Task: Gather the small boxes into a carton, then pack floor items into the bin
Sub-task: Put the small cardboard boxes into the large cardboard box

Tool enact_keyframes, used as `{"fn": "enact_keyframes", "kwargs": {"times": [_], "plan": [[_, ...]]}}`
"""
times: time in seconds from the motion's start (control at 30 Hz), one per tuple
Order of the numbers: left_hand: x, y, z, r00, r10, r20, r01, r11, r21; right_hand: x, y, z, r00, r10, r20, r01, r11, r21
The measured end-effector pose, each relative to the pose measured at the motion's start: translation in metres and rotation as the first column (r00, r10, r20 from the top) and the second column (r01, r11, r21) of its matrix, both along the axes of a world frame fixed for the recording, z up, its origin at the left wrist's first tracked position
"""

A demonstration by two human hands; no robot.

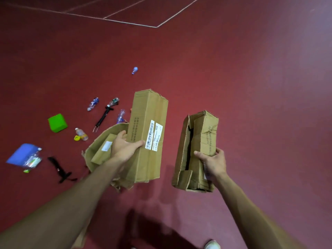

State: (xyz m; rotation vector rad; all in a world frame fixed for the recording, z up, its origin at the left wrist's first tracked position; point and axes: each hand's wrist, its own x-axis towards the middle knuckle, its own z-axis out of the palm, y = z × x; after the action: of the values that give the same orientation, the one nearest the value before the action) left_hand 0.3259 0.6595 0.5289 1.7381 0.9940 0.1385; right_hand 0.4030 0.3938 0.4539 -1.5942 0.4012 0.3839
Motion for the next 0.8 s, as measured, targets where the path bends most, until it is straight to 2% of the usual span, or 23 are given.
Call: {"fn": "enact_keyframes", "kwargs": {"times": [0.07, 0.2, 0.37, 0.63, 0.8], "plan": [[-0.032, 0.056, 0.002, 0.999, 0.052, 0.002, -0.052, 0.998, -0.037, -0.017, 0.059, 0.000, 0.999, 0.015, -0.037, -0.012, 0.997, 0.071], [-0.087, 0.151, 0.003, 0.994, 0.101, 0.027, -0.101, 0.995, -0.013, -0.047, 0.161, -0.002, 0.994, 0.064, -0.084, -0.048, 0.984, 0.174], [-0.114, 0.233, -0.016, 0.996, 0.086, -0.039, -0.085, 0.996, 0.029, -0.064, 0.247, -0.004, 0.986, 0.121, -0.118, -0.103, 0.984, 0.147], [-0.085, 0.318, -0.075, 0.974, 0.074, -0.213, -0.056, 0.995, 0.088, -0.038, 0.336, -0.052, 0.956, 0.167, -0.241, -0.158, 0.986, 0.054], [-0.018, 0.356, -0.094, 0.956, 0.034, -0.292, 0.021, 0.983, 0.184, 0.019, 0.382, -0.108, 0.933, 0.175, -0.315, -0.197, 0.980, -0.040]]}}
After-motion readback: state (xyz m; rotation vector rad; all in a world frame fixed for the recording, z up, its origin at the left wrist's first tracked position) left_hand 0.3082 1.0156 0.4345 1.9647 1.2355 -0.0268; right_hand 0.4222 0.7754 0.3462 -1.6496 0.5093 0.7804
